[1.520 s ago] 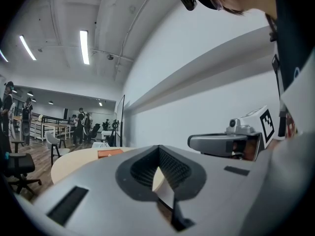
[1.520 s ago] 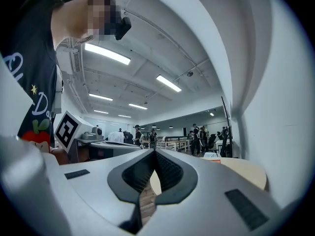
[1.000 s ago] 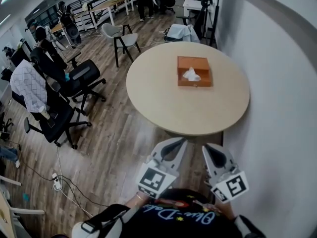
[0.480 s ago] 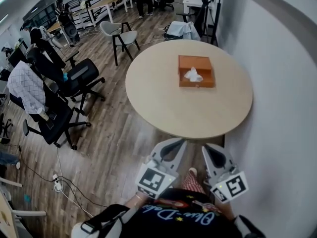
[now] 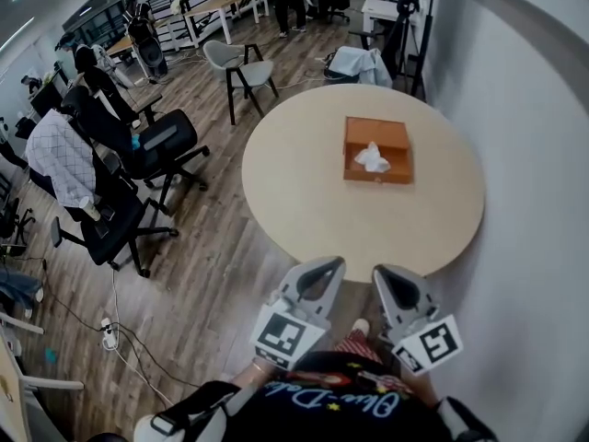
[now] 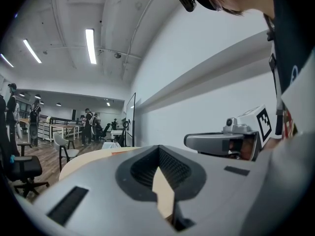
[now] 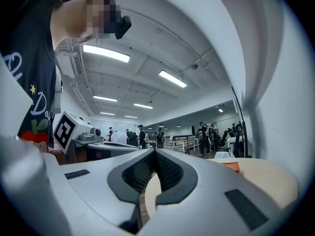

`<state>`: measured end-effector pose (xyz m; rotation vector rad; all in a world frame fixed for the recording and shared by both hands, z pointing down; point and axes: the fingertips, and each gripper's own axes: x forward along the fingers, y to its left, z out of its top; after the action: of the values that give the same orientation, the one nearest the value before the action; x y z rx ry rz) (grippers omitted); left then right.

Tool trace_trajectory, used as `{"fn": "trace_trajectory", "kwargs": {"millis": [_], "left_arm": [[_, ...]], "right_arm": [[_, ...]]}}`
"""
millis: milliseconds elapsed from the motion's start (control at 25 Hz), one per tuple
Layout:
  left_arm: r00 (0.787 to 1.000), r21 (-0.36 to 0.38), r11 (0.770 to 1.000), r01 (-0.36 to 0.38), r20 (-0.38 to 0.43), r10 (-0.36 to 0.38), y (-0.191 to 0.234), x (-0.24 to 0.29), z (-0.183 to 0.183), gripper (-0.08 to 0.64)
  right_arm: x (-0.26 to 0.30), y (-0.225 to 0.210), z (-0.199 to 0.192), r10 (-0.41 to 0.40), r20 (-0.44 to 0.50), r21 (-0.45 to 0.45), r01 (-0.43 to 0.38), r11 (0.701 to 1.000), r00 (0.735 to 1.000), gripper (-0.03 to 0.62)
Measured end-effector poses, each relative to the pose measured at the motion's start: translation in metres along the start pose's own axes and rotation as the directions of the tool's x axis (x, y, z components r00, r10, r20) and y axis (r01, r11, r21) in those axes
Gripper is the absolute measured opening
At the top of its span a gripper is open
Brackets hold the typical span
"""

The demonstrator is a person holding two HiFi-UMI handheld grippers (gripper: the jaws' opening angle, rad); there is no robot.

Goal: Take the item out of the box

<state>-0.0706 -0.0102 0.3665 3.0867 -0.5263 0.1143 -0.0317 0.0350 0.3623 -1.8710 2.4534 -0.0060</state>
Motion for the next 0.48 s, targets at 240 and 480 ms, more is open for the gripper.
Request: {"fn": "trace_trajectory", "kwargs": {"millis": [240,480], "left_arm": [[1.000,0.007,1.000,-0.021,-0.005,0.021,0.011,0.035,0.001,-0.015],[0.998,0.015,0.998,-0.065,-0.016,0.065,0.024,0.057,0.007,-0.015]], "right_arm": [[0.018,-0.036,-0.002,0.039,-0.006,-0.008,-0.039,0.999,0.999,-0.003],[0.031,-0.060,0.002,0.078,0.003,0.002,-0.078,0.997,0.997,-0.003]]}}
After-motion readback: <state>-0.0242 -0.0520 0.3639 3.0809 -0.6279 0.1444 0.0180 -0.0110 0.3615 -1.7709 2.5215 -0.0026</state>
